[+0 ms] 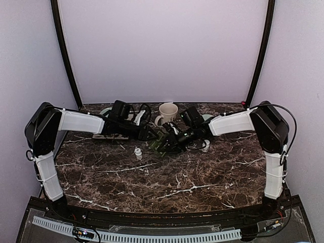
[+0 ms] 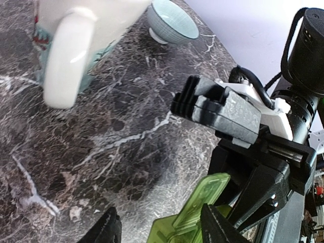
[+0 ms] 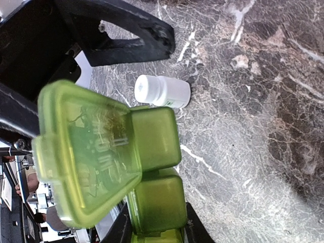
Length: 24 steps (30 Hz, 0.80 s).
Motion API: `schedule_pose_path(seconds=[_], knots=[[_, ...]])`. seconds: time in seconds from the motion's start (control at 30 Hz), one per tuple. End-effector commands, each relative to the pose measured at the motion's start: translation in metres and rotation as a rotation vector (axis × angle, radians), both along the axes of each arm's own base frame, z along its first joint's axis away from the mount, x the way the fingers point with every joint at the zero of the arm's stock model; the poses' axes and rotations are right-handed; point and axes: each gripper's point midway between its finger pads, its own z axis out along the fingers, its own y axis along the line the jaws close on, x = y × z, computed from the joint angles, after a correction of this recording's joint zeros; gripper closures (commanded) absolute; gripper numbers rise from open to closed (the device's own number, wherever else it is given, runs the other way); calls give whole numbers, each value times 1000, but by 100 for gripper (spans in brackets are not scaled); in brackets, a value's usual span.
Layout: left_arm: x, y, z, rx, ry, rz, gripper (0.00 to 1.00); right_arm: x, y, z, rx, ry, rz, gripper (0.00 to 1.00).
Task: Sort the pills into containers
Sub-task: Pass from the right arm to the left
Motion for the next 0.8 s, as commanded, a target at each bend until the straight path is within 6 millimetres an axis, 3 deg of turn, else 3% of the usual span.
schedule_pose_path(seconds=[0.0,0.37,0.77], knots=[[2,11,11,8,-34,48,45,5,2,-7,19,15,-11,98],[-7,18,12,24,-47,39,48,7,3,3,63,29,-19,98],[-9,26,9,70,-77,42,63,7,6,10,82,32,-9,98]])
